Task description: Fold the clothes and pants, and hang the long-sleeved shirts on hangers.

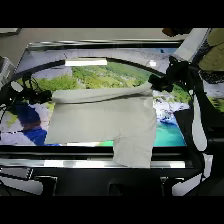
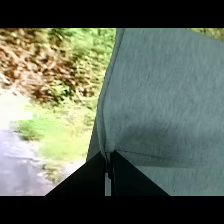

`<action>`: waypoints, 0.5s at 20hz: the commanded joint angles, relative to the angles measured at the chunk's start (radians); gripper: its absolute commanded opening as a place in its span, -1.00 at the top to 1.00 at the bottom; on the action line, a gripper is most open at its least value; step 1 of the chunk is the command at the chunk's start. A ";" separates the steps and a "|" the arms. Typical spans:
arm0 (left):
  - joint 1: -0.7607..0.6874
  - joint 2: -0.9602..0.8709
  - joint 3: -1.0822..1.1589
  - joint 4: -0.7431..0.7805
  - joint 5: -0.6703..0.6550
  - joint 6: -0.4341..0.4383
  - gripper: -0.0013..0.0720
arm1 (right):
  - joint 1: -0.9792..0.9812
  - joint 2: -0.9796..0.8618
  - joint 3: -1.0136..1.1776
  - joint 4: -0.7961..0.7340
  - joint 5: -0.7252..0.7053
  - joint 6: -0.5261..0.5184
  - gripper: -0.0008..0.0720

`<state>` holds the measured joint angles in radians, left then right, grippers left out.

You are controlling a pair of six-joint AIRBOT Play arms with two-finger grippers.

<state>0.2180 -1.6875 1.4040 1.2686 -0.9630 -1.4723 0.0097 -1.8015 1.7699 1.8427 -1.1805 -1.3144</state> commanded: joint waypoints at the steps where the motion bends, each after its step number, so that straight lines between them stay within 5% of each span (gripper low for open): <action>1: 0.001 -0.003 0.002 0.000 -0.132 0.000 0.93 | 0.001 -0.007 0.000 -0.061 -0.164 0.050 0.87; 10: 0.000 -0.032 -0.003 0.082 -0.239 0.008 0.92 | 0.001 -0.063 -0.001 -0.109 -0.236 0.089 0.87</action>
<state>0.2180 -1.7039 1.4021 1.3262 -1.1599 -1.4689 0.0101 -1.8385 1.7691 1.7466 -1.3891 -1.2369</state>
